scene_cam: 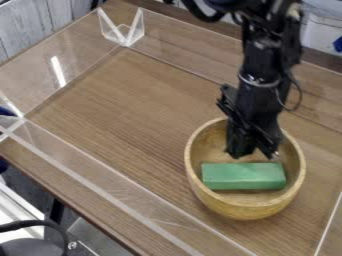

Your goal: Remove the green block from inside the brown bowl and put it on the table

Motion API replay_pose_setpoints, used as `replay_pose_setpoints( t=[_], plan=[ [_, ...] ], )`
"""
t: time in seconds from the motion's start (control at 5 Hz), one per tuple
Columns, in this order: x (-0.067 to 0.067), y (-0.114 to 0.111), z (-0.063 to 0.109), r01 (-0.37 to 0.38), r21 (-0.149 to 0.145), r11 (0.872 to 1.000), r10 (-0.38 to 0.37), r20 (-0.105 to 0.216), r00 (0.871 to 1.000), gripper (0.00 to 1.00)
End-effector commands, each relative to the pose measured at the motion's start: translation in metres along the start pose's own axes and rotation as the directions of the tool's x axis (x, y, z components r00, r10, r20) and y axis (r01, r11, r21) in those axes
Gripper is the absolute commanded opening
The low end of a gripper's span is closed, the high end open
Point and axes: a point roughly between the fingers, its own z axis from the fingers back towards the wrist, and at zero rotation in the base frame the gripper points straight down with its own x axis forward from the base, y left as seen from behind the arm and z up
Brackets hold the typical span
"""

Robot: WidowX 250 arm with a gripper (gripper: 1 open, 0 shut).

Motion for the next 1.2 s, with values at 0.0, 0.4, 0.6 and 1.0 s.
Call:
replay_pose_setpoints(
  t=[0.0,0.4,0.6,1.0],
  plan=[
    [0.01,-0.012,-0.003,0.035,0.037,0.999,-0.037,0.049,0.998,0.0],
    [-0.013,-0.006,-0.019,0.016,-0.02,1.0,-0.014,0.09,0.996,0.0],
    [-0.014,0.001,-0.023,0.058,-0.026,0.998,-0.054,0.13,0.99,0.0],
    [-0.014,0.001,-0.026,0.119,-0.058,0.991,-0.108,0.158,0.982,0.0]
  ],
)
